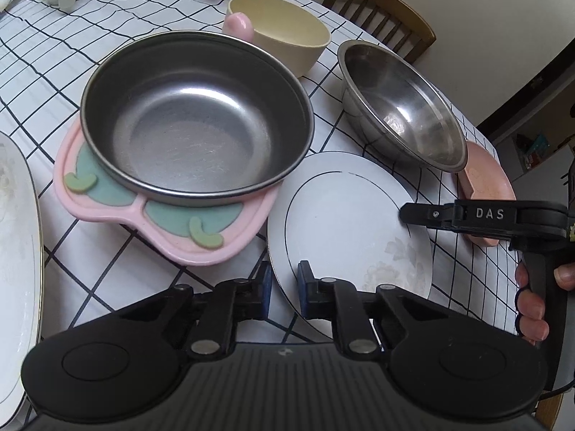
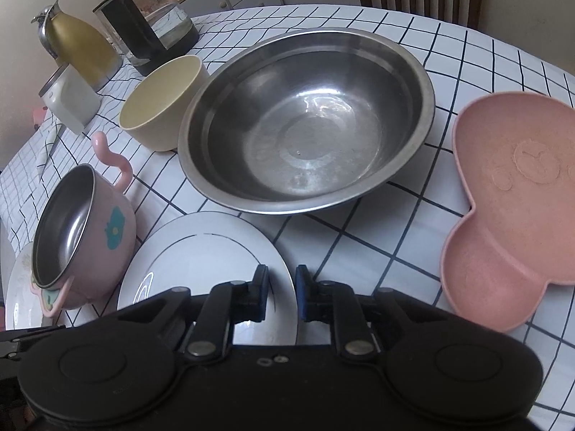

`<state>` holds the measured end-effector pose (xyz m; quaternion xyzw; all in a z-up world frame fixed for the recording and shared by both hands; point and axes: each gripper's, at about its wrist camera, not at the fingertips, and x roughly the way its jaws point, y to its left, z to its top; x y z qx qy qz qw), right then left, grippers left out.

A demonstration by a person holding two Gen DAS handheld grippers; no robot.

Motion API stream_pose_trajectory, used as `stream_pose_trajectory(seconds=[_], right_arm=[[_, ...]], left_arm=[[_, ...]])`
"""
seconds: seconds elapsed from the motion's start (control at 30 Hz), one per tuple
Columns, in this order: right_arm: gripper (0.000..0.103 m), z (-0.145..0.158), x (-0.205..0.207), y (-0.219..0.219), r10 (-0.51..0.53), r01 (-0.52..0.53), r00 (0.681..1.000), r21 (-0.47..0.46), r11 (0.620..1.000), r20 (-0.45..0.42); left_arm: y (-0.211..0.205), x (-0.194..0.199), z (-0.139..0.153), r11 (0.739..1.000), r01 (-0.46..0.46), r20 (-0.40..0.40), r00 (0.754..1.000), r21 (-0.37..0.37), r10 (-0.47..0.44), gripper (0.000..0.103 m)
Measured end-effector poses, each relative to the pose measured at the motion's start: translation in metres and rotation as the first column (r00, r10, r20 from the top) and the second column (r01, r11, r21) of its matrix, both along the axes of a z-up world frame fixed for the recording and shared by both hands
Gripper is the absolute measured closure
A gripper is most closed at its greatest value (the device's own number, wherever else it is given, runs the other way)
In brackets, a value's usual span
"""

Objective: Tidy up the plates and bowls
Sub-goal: 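Carry the gold-rimmed plate with both tools and lower it onto the floral plate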

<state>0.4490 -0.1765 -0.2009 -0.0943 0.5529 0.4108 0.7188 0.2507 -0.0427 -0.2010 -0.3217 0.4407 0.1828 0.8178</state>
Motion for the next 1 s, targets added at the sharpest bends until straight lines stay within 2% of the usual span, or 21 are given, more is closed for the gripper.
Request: stream_pose_trajectory(seconds=[0.3, 0.53, 0.6, 0.77, 1.0], right_arm=[[0.091, 0.004, -0.025, -0.029, -0.028, 0.028, 0.999, 0.023, 0.999, -0.03], [0.094, 0.012, -0.057, -0.054, -0.102, 0.104, 0.994, 0.038, 0.994, -0.049], [0.094, 0.015, -0.067, -0.06, -0.121, 0.123, 0.991, 0.042, 0.991, -0.05], [0.095, 0.03, -0.094, -0.075, -0.177, 0.181, 0.982, 0.073, 0.981, -0.063], [0.095, 0.061, -0.133, -0.079, -0.244, 0.247, 0.969, 0.094, 0.964, -0.05]], left_arm=[[-0.006, -0.017, 0.004, 0.998, 0.056, -0.003, 0.998, 0.018, -0.056, 0.089], [-0.007, -0.036, 0.01, 0.995, 0.1, -0.003, 0.995, 0.008, -0.1, 0.09], [-0.009, -0.041, 0.014, 0.993, 0.117, -0.001, 0.993, 0.025, -0.117, 0.09], [-0.01, -0.056, 0.032, 0.985, 0.165, 0.008, 0.986, 0.058, -0.166, 0.09], [0.004, -0.085, 0.057, 0.974, 0.219, 0.051, 0.974, 0.065, -0.222, 0.09]])
